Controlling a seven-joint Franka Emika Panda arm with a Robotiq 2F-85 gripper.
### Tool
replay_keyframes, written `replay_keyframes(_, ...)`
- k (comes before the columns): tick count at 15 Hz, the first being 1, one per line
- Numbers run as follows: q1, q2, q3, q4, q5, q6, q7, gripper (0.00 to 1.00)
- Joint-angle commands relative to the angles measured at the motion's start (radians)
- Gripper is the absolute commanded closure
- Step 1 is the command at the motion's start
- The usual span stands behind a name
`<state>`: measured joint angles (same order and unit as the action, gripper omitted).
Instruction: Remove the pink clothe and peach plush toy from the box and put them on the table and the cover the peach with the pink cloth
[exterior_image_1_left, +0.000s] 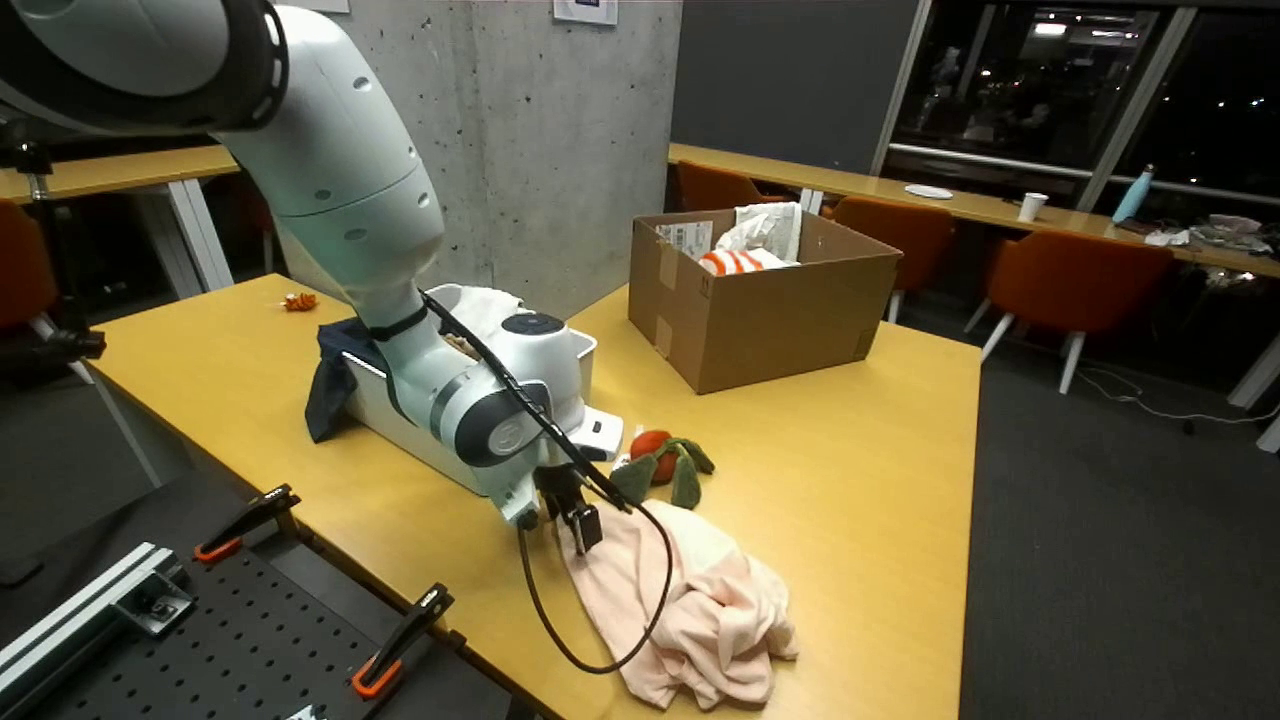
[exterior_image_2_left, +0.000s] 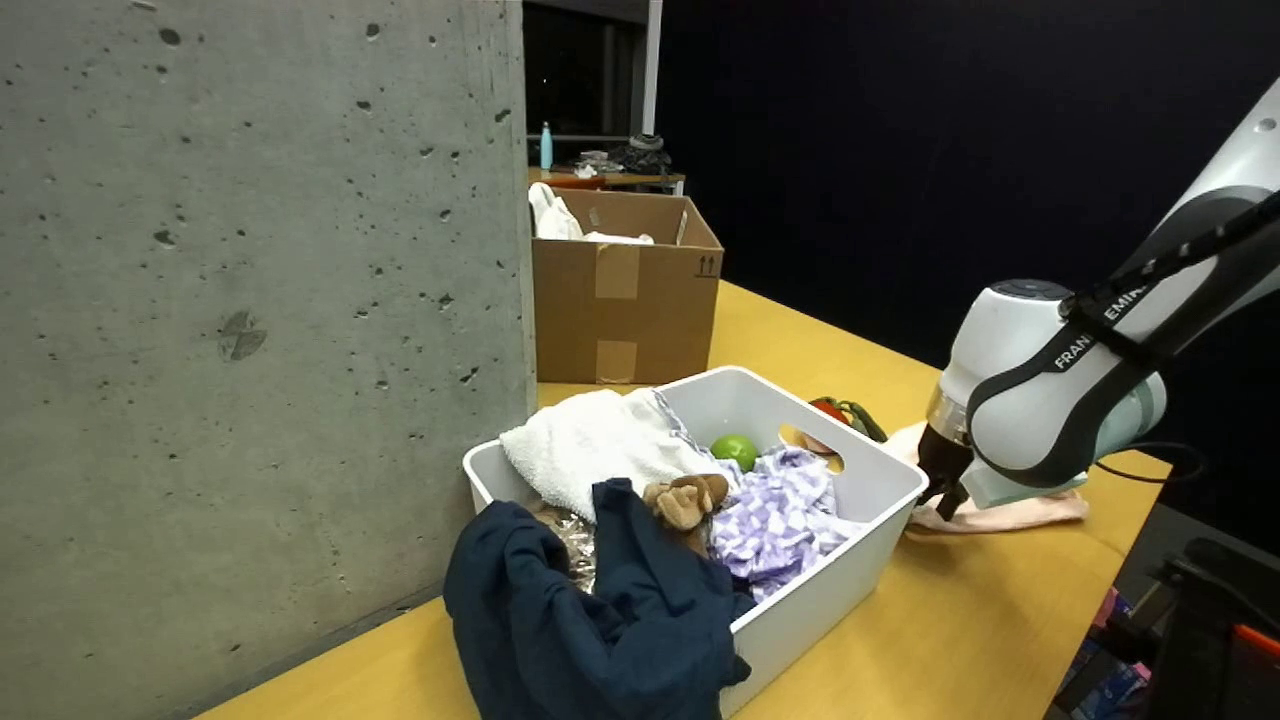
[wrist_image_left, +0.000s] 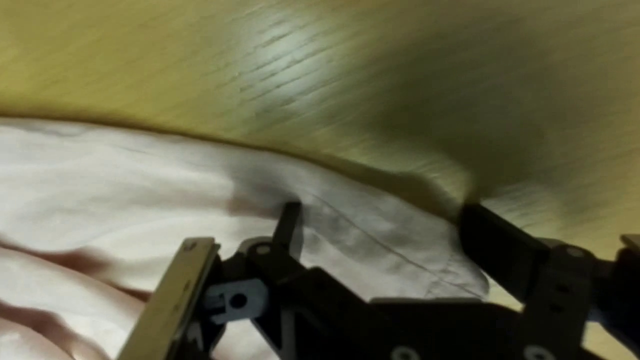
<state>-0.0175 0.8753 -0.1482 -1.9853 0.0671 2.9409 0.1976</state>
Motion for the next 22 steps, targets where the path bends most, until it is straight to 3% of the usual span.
replay_keyframes(1,-0.056,0.051,0.05,0.056,0.014,0.017,-0.044,0.51)
replay_keyframes(8,-0.048,-0.036,0.066,-0.056,0.013,0.059,-0.049,0.99)
replay_keyframes(14,-0.056,-0.225,0.056,-0.251,0.017,0.134,-0.051,1.0)
replay_keyframes(17,-0.043,-0.32,0.049,-0.278,0.015,0.099,-0.044,1.0)
replay_keyframes(22,0.051,-0.44,0.032,-0.293,-0.007,0.042,-0.014,1.0)
